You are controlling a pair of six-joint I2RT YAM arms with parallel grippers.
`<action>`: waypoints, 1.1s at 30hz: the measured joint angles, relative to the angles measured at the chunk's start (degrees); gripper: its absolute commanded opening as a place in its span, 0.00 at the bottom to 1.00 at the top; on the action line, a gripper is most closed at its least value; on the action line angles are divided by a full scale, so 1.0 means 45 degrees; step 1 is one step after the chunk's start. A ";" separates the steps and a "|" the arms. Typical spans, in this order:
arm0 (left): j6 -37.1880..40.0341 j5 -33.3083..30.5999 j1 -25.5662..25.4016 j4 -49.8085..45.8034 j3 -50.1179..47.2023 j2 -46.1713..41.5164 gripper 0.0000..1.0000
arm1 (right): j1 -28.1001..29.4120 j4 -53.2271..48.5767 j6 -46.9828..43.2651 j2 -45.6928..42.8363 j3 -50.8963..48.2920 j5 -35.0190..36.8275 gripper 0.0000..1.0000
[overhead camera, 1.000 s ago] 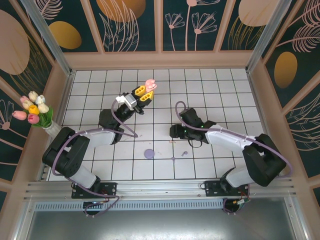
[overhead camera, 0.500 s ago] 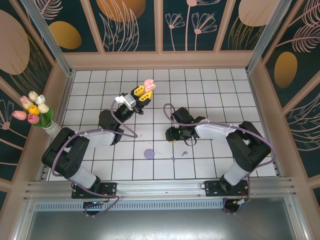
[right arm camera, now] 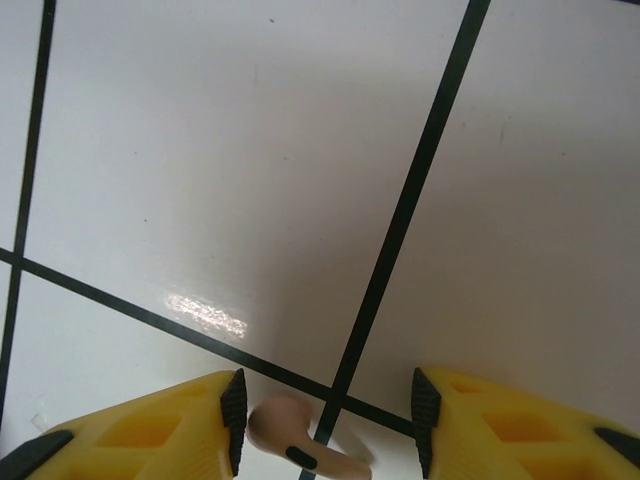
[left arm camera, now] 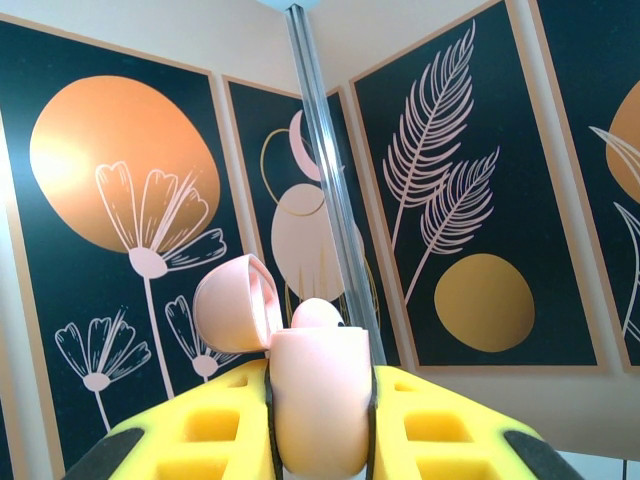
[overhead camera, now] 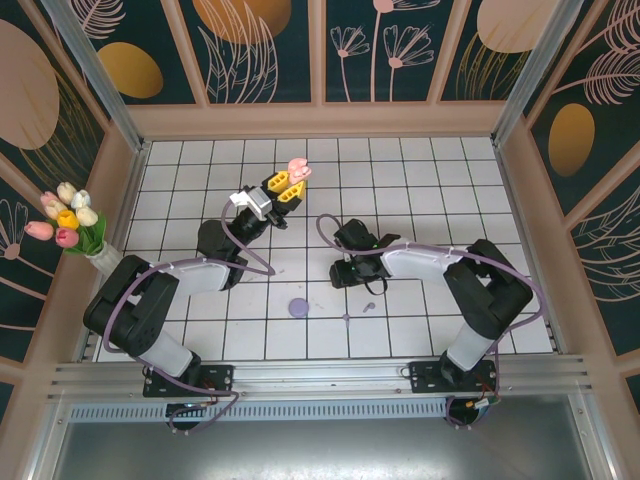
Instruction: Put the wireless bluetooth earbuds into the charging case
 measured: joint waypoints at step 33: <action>-0.0136 -0.0228 0.0000 -0.0005 -0.0049 -0.0112 0.00 | 0.1316 -0.1107 0.0437 0.0403 0.0573 0.2084 0.24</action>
